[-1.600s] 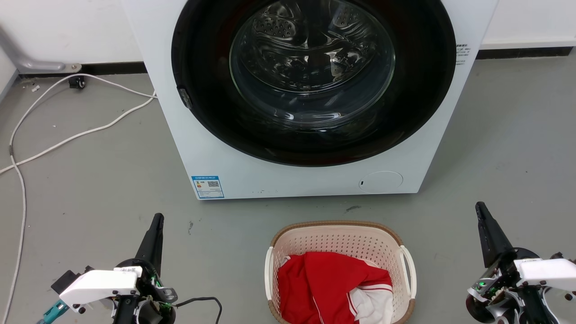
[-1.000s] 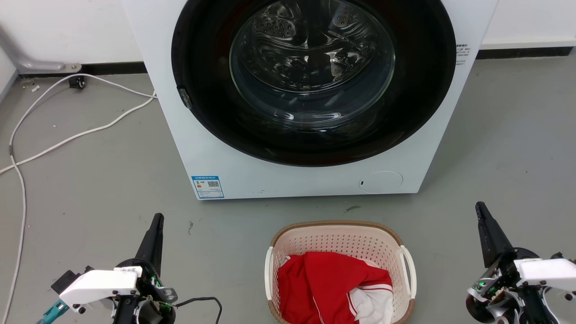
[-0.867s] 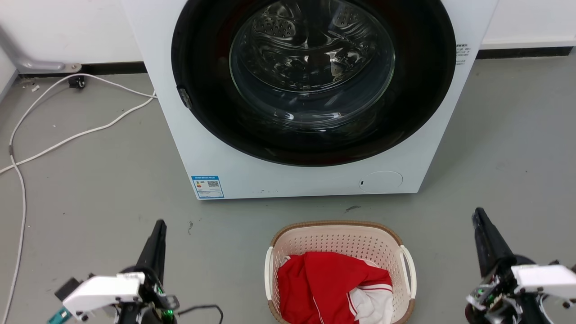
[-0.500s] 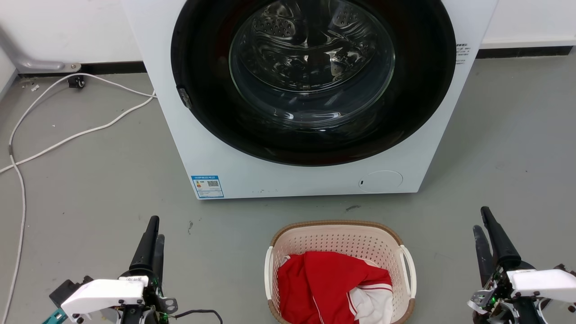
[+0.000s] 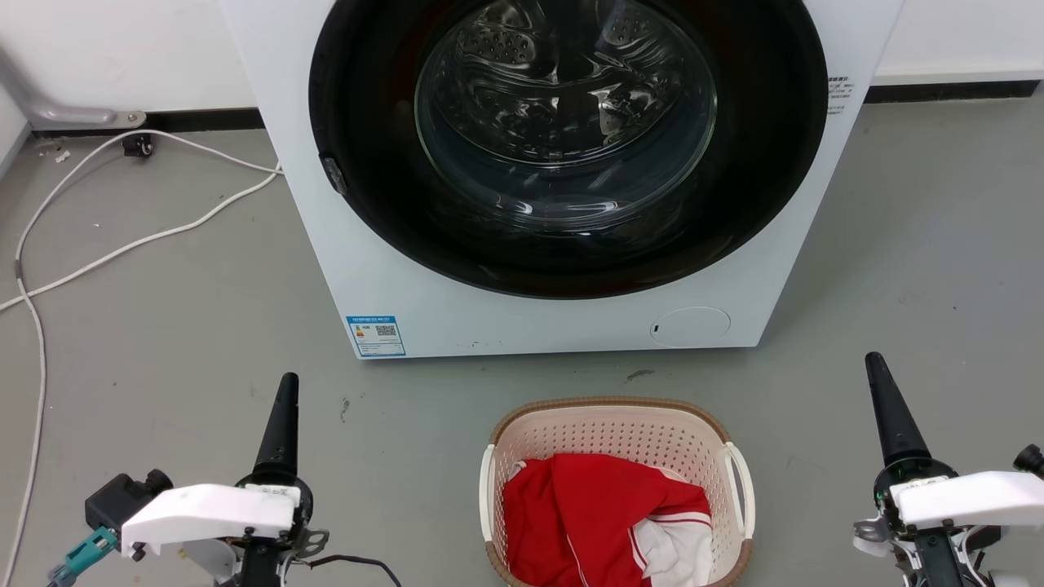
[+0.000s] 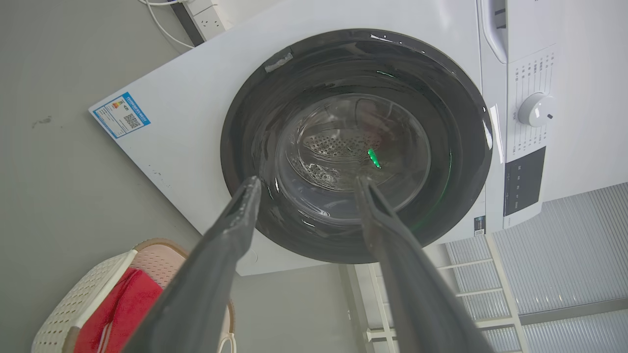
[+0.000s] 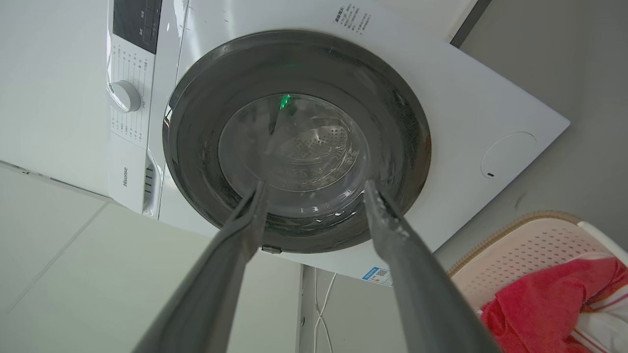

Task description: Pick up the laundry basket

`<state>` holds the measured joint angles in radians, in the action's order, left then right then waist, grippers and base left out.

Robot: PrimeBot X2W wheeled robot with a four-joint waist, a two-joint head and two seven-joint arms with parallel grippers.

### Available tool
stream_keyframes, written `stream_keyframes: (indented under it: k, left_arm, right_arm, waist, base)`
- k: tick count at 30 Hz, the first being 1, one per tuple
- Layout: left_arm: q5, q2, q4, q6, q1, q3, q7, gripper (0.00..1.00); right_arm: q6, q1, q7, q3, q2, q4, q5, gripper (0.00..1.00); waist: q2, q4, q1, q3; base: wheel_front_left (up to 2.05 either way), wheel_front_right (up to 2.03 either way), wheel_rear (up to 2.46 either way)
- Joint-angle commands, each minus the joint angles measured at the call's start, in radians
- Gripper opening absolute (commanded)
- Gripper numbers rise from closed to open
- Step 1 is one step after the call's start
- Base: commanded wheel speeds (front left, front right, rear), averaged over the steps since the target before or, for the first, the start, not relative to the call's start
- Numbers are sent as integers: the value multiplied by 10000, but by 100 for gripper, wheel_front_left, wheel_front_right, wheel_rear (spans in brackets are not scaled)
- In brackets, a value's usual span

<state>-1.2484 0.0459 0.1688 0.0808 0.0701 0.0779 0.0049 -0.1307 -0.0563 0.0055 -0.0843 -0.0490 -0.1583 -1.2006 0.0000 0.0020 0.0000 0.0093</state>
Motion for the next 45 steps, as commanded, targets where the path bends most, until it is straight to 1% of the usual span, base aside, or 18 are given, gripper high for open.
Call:
stream_keyframes:
  k: [1,8,18,24,25,26,30,40,41,45]
  left_arm:
    - [514,36,-286,-123,69,-84,-123,100]
    - [2070,38,-506,-460,8,-389,-397,100]
    - [3828,42,-652,-773,-91,-729,-751,100]
    - [4828,43,-672,-862,-119,-865,-948,100]
    - [4828,43,-672,-862,-119,-865,-948,100]
    - [5158,43,-677,-885,-135,-915,-1013,100]
    - [5773,57,-712,-908,-153,-1024,-1136,100]
    - [6930,96,-780,-970,-195,-1287,-1397,100]
    - [7278,104,-803,-986,-208,-1384,-1477,100]
    - [7905,119,-809,-999,-239,-1532,-1630,100]
  right_arm:
    - [-2,-22,-121,68,-15,347,598,100]
    - [-2,81,-396,193,-16,748,2208,100]
    - [-1,267,-752,444,-16,1145,4330,100]
    - [-1,345,-954,528,-17,1344,5251,100]
    - [-1,345,-954,528,-17,1344,5251,100]
    - [-1,382,-1015,544,-17,1378,5559,100]
    - [-1,424,-1141,585,-17,1479,6149,100]
    - [-1,543,-1403,657,-18,1710,7285,100]
    - [-1,602,-1482,657,-18,1759,7619,100]
    - [-1,692,-1642,678,-18,1834,8222,100]
  waist:
    - [0,2,0,4]
    - [0,9,0,17]
    - [0,28,0,15]
    - [0,44,0,20]
    - [0,44,0,20]
    - [0,48,0,21]
    - [0,59,0,28]
    - [0,77,0,26]
    - [0,84,0,32]
    - [0,99,0,41]
  base:
    - [0,0,0]
    - [0,0,0]
    - [0,0,0]
    - [0,0,0]
    - [0,0,0]
    - [0,0,0]
    - [0,0,0]
    - [0,0,0]
    - [0,0,0]
    - [0,0,0]
